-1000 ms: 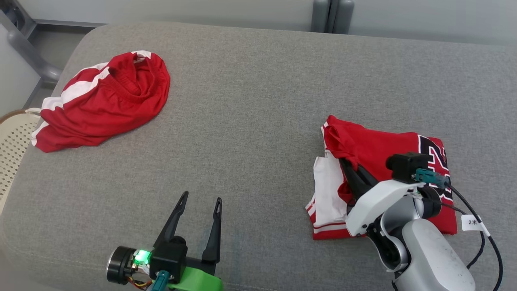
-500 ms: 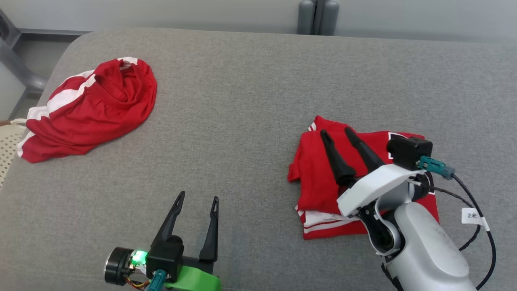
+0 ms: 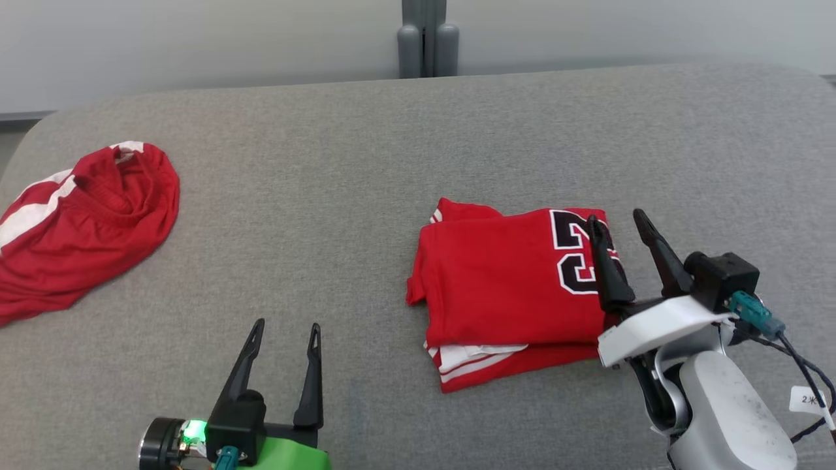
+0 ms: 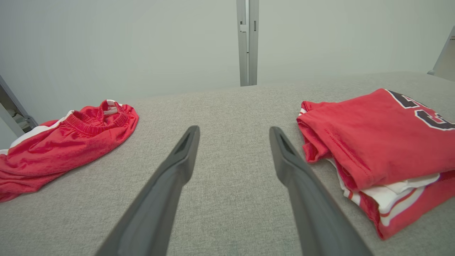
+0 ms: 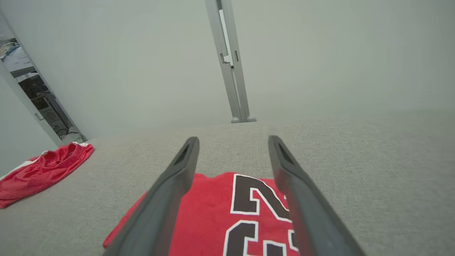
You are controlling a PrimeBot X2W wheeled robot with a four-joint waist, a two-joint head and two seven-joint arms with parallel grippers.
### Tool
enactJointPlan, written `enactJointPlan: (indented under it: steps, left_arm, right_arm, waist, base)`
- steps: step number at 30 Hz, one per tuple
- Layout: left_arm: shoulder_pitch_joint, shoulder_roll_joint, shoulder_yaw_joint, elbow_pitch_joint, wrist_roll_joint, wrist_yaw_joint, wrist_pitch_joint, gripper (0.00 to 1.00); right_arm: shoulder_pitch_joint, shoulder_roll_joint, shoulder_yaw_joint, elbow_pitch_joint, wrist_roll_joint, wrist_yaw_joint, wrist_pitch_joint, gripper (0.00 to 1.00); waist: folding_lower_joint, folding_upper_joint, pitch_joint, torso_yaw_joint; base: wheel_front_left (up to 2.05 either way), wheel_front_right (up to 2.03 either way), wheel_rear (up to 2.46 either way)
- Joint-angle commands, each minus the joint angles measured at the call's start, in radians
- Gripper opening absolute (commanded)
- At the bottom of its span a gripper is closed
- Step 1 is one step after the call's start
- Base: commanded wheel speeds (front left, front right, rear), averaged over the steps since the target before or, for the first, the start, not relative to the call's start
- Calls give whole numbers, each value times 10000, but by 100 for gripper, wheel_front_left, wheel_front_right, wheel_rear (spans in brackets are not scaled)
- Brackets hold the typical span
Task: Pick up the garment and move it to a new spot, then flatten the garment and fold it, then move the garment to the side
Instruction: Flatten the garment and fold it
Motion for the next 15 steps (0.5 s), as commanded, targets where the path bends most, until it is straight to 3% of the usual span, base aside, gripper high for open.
enactJointPlan:
  steps: [1, 9, 15]
  left_arm:
    - [184, 39, 131, -78, -120, 18, -5, 100]
    - [852, 2, 784, -415, -367, 122, -5, 100]
    - [1251, -16, 1040, -713, -342, 174, -5, 100]
  right_arm:
    - [214, -121, 173, 12, -52, 2, -152, 100]
    - [1206, -408, 251, -1236, -157, 0, -232, 100]
    - [2039, -473, 411, -1564, -370, 0, -235, 100]
  waist:
    - [0, 0, -375, -530]
    - [0, 0, -966, -1094]
    - [0, 0, -1440, -1091]
  base:
    - [0, 0, 0]
    - [0, 0, 0]
    - [0, 0, 0]
